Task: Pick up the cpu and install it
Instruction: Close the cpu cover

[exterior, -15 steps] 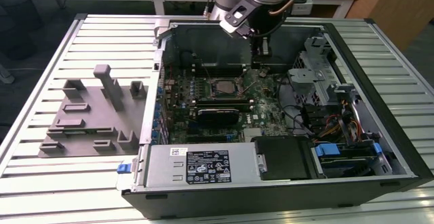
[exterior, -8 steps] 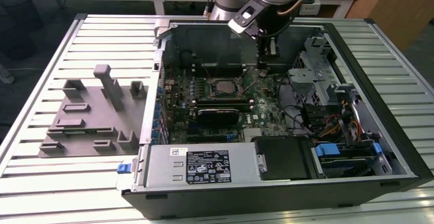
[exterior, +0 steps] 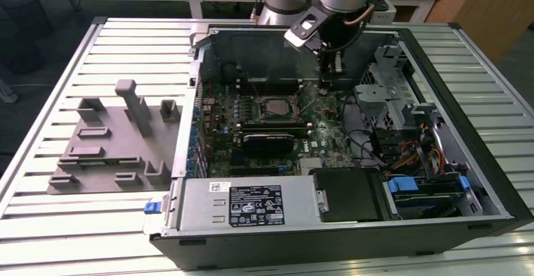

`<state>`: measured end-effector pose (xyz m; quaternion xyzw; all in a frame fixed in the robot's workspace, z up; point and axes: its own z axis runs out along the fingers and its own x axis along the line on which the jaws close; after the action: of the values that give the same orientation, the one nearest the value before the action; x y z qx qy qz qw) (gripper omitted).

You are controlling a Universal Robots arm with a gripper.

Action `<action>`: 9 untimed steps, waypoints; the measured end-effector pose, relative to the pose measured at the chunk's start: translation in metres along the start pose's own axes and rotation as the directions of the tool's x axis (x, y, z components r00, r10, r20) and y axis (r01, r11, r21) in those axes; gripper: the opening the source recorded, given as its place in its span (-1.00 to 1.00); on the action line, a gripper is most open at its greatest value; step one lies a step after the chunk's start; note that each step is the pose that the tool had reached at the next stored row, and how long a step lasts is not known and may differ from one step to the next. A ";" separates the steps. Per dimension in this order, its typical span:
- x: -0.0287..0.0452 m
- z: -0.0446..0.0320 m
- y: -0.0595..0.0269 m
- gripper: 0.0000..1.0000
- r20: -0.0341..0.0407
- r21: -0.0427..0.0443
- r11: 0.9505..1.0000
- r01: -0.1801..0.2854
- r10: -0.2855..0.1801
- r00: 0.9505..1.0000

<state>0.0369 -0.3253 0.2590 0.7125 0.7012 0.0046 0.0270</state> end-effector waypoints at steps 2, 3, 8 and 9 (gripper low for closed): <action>0.0001 0.0036 0.0004 -0.79 0.000 0.000 1.000 0.000 0.000 1.000; 0.0002 0.0055 0.0004 -0.79 0.001 0.000 1.000 0.000 0.000 1.000; 0.0005 0.0146 0.0001 -0.79 0.002 0.000 1.000 0.000 0.000 1.000; 0.0005 0.0158 0.0000 -0.79 0.002 0.000 1.000 0.000 0.000 1.000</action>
<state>0.0376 -0.3253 0.2433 0.7124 0.7012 0.0039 0.0277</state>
